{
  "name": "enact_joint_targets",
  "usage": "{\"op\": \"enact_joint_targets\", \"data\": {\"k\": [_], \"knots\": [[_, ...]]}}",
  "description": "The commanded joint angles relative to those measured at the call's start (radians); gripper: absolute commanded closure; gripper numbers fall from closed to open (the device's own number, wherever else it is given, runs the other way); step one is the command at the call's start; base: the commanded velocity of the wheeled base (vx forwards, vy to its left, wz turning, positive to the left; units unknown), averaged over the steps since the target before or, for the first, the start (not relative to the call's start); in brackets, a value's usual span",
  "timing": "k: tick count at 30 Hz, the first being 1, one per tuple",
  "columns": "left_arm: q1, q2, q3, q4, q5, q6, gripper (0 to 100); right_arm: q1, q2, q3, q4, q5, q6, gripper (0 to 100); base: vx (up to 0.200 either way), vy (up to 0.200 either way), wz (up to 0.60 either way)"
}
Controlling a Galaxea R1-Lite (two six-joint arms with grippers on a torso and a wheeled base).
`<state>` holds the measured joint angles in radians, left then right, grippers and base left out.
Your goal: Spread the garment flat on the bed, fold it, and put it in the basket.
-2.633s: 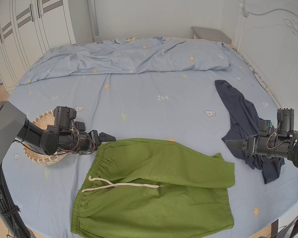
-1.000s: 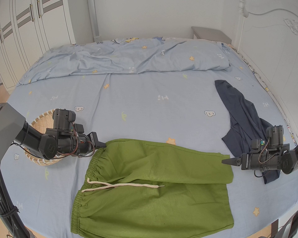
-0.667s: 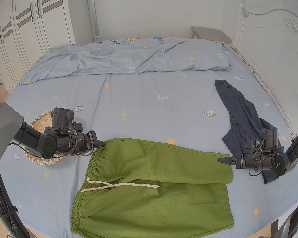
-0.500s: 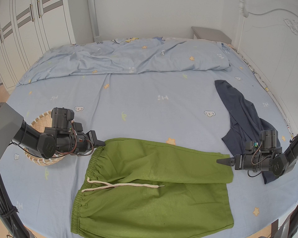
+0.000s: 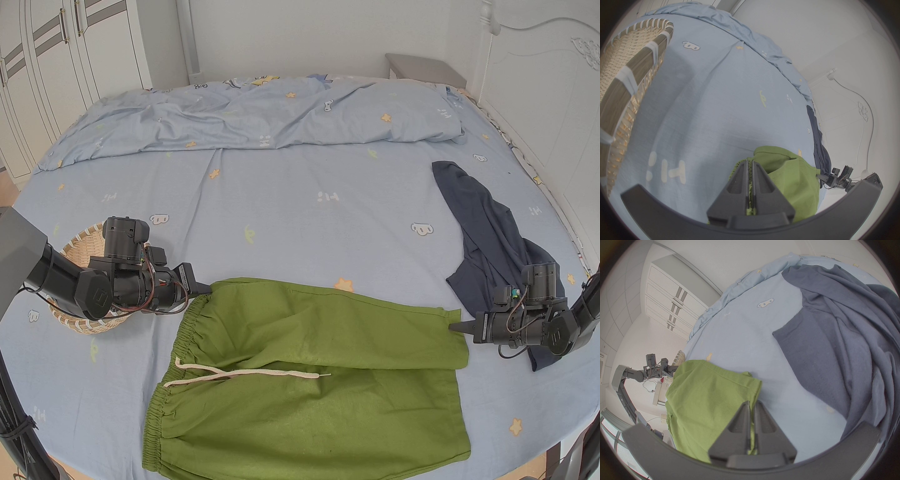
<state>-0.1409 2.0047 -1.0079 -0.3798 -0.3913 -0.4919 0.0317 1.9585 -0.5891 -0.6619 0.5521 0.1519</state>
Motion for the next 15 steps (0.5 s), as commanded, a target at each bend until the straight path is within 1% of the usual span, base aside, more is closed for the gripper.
{"op": "enact_joint_targets", "data": {"k": [1, 8, 12, 15], "knots": [[0.0, -0.001, 0.0, -0.001, 0.0, 0.0, 100, -0.015, 0.0, 0.0, -0.012, 0.0, 0.0, 100, 0.0, 0.0, 0.0], [0.006, -0.004, 0.0, 0.001, 0.0, 0.001, 100, -0.024, -0.015, -0.001, -0.013, -0.001, 0.009, 100, 0.0, 0.0, 0.0], [0.01, -0.024, 0.002, 0.001, 0.0, 0.0, 100, -0.022, -0.064, 0.005, -0.022, -0.004, 0.02, 100, 0.0, 0.0, 0.0], [0.018, -0.05, 0.003, 0.002, 0.0, -0.002, 100, -0.012, -0.11, 0.003, -0.024, -0.006, 0.044, 100, 0.0, 0.0, 0.0]]}}
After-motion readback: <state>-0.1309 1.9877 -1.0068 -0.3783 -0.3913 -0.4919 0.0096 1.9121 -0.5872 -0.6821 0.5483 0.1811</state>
